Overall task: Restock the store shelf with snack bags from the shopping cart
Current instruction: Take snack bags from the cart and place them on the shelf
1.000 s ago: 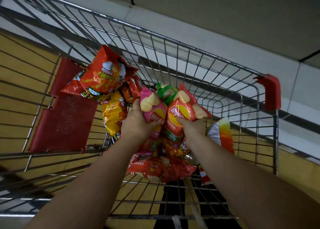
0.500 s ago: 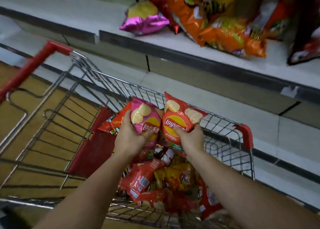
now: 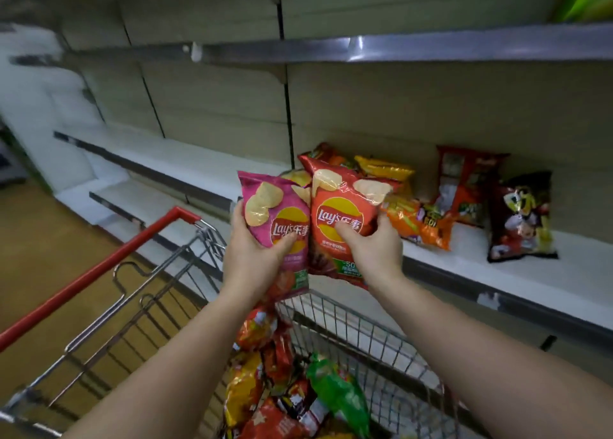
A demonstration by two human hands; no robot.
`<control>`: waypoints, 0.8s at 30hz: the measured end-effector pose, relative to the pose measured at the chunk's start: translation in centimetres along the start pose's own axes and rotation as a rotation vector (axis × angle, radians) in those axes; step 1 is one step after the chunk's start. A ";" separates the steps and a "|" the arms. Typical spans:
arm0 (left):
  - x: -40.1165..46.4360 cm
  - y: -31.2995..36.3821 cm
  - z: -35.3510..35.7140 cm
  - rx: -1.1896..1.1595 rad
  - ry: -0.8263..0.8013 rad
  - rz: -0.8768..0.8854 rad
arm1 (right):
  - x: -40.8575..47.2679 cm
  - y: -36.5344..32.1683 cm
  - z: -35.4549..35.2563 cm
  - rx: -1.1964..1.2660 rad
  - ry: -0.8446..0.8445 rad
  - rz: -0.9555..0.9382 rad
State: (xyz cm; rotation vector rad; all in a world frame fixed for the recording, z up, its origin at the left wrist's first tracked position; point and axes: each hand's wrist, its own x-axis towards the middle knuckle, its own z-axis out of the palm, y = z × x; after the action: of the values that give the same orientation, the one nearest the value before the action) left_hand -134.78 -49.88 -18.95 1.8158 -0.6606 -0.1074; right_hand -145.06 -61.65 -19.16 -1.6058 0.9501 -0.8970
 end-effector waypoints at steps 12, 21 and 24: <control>9.4 15.6 -3.1 -0.225 0.037 0.225 | 5.6 -19.4 -6.2 -0.149 0.165 -0.415; 16.4 24.2 -2.8 -0.364 -0.275 0.219 | 12.7 -26.0 -10.4 -0.013 0.323 -0.244; 16.9 26.0 -1.2 -0.367 -0.404 0.187 | 14.5 -26.1 -12.5 0.038 0.360 -0.168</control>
State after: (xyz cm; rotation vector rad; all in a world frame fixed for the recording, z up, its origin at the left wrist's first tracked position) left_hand -130.07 -62.26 9.17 1.3797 -1.0196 -0.4493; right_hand -146.57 -75.24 10.14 -1.5366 1.0451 -1.3455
